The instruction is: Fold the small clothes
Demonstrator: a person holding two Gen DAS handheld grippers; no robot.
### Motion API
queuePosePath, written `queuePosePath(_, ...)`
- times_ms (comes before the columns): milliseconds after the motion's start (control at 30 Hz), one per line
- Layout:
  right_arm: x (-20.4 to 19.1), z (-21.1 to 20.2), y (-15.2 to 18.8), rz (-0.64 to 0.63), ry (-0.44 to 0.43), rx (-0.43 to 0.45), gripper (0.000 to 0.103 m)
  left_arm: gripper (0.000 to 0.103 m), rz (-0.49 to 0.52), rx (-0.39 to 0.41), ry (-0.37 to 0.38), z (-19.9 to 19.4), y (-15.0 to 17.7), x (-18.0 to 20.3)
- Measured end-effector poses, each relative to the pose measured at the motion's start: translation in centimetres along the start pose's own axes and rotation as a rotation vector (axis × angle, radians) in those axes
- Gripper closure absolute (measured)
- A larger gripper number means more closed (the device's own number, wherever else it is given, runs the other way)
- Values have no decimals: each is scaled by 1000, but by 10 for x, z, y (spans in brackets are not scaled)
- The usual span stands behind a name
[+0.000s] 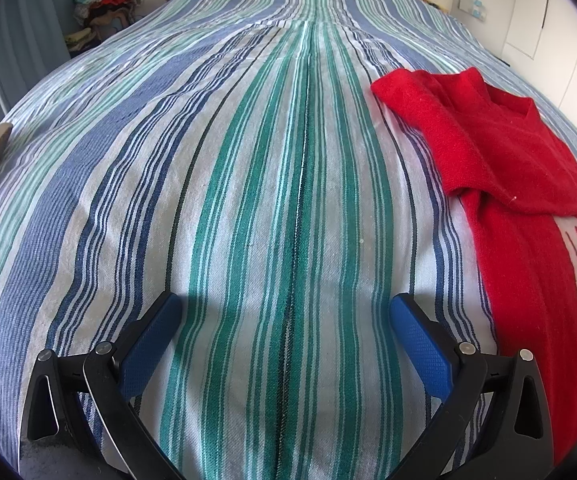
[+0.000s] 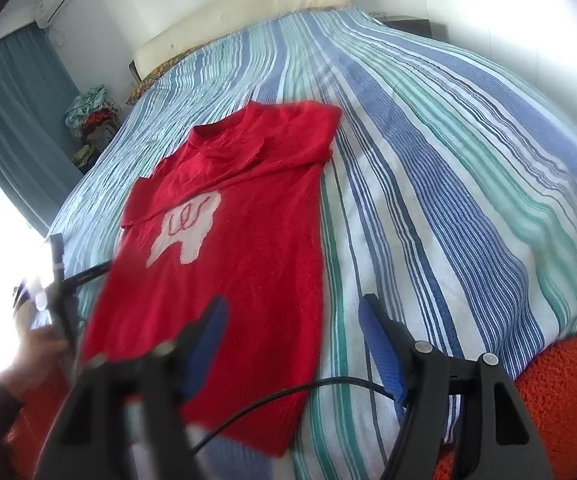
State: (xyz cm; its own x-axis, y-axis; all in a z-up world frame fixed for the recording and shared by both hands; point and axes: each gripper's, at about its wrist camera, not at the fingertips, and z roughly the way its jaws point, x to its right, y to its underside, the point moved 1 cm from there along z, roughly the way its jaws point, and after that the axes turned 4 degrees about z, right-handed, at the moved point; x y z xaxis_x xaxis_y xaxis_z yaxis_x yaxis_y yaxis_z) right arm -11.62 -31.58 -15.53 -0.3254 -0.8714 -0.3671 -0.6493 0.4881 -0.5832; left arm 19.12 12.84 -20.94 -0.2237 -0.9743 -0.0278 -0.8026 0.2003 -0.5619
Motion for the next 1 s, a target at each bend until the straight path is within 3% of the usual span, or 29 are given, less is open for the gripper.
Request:
queuePosePath(200, 13, -4, -3, 59, -2, 10, 36, 0, -22, -36, 2, 2, -6, -2)
queuePosePath(367, 15, -24, -19, 39, -19, 49, 36, 2, -78, -175, 100, -6, -17, -15)
queuePosePath(467, 12, -77, -44, -93, 69, 197, 36, 22, -64, -157, 99, -49, -17, -20)
queuePosePath(533, 7, -126, -61, -200, 134, 301, 35, 19, 2, -100, 114, -99, -11, -15)
queuePosePath(600, -1, -168, -72, -318, 181, 370, 23, 1, 54, -63, 169, -145, 5, -4)
queuePosePath(633, -5, -180, -76, -366, 181, 369, 12, 1, 69, -67, 225, -162, 17, 4)
queuePosePath(700, -10, -181, -78, -435, 104, 239, 9, 1, 92, -120, 346, -175, 42, 24)
queuePosePath(733, -12, -168, -73, -434, 39, 113, 9, 1, 91, -157, 396, -175, 56, 35)
queuePosePath(800, -14, -132, -54, -368, -110, -91, 10, 2, 68, -198, 410, -165, 75, 51)
queuePosePath(867, -18, -91, -31, -288, -260, -217, 16, 3, 30, -229, 370, -148, 85, 57)
queuePosePath(1000, -10, -3, -2, -41, -369, -410, 22, 7, -70, -275, 427, -131, 93, 62)
